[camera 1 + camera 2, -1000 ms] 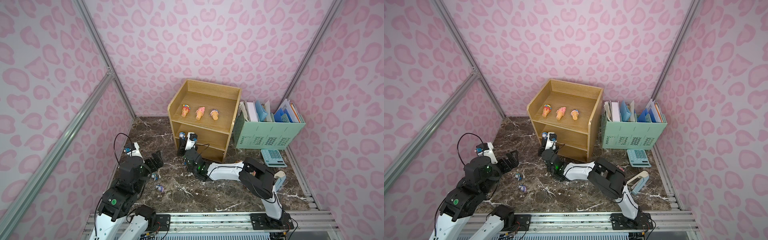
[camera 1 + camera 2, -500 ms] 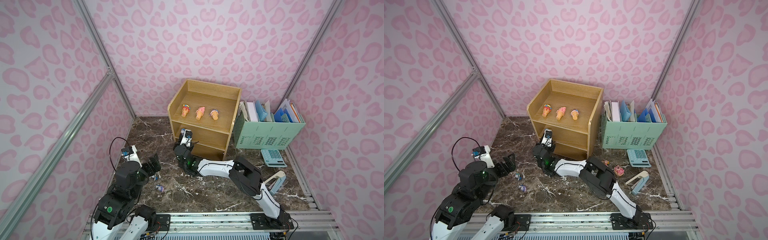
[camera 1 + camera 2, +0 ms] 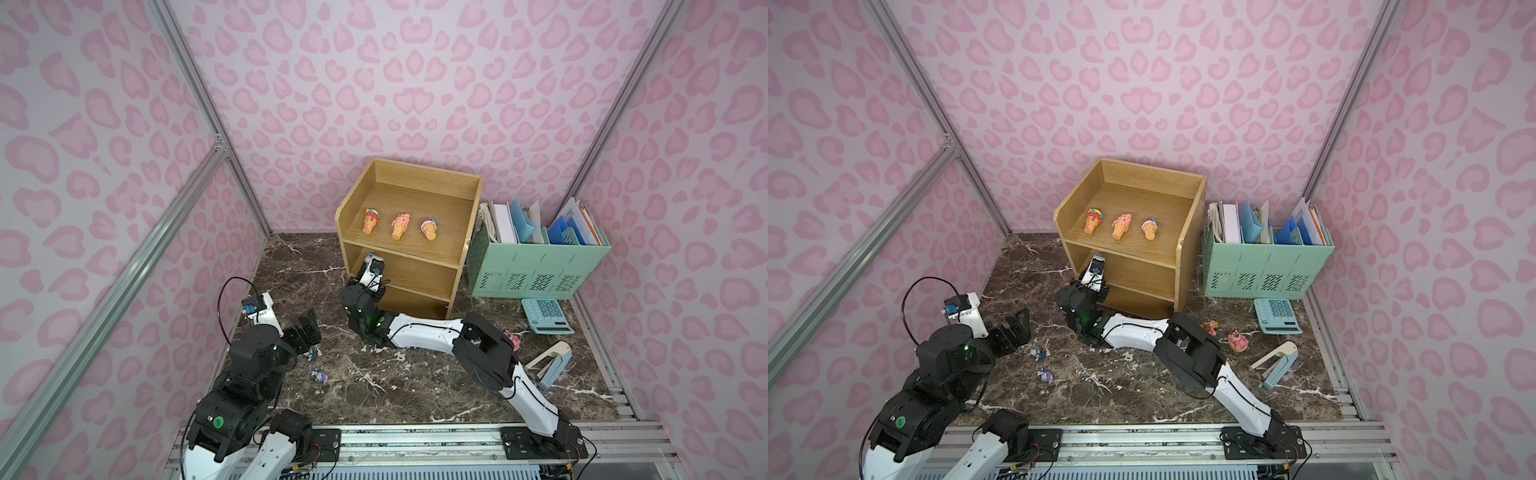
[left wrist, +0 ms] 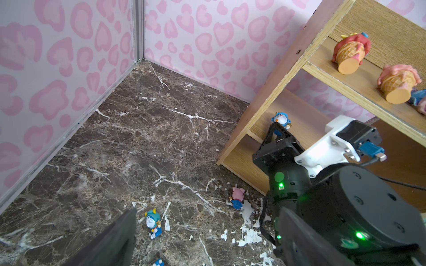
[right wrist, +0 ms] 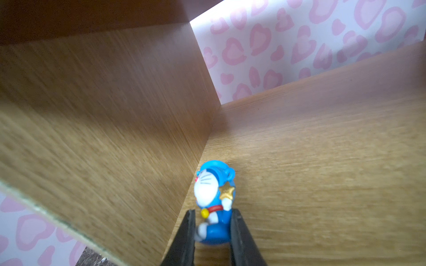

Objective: Organize plastic toys on shelves
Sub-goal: Place the plastic toy on the shelf.

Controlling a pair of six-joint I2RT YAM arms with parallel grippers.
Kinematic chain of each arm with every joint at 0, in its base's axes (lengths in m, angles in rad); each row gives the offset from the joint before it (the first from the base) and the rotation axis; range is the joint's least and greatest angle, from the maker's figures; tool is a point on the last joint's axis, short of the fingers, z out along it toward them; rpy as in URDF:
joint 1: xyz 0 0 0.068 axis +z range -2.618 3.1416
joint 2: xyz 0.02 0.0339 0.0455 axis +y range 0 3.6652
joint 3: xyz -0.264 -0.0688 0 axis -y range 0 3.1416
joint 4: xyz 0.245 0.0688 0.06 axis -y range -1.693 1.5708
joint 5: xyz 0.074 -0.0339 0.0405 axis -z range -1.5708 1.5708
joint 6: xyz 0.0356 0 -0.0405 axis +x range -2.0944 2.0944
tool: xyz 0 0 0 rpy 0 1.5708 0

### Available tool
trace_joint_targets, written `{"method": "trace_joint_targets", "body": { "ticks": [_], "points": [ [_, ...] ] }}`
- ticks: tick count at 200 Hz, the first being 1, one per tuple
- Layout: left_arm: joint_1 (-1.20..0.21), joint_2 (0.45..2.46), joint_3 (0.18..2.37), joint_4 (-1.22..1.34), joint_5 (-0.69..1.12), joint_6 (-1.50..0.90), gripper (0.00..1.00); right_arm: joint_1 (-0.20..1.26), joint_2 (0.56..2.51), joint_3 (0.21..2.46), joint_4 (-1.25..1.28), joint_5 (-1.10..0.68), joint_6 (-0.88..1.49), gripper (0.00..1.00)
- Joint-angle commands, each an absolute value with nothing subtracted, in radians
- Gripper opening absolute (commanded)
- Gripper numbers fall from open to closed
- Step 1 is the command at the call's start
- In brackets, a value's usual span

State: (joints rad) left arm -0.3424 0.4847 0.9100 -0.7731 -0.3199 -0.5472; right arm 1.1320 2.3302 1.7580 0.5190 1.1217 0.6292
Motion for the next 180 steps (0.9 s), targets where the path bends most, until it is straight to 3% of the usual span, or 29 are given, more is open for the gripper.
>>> {"method": "trace_joint_targets", "body": {
  "ticks": [1,65,103,180],
  "points": [
    [-0.341,0.483,0.917,-0.793,-0.321,-0.543,0.98,1.123,2.354,1.761,0.382,1.141,0.648,0.3],
    [-0.342,0.477,0.936,-0.814,-0.333,-0.538,0.98,1.126,2.344,1.756,0.384,1.135,0.639,0.54],
    [-0.341,0.468,0.948,-0.827,-0.337,-0.538,0.98,1.169,2.293,1.65,0.586,1.124,0.462,0.73],
    [-0.341,0.445,0.973,-0.84,-0.342,-0.541,0.98,1.319,2.016,1.265,0.762,0.905,0.297,0.86]
  ]
}}
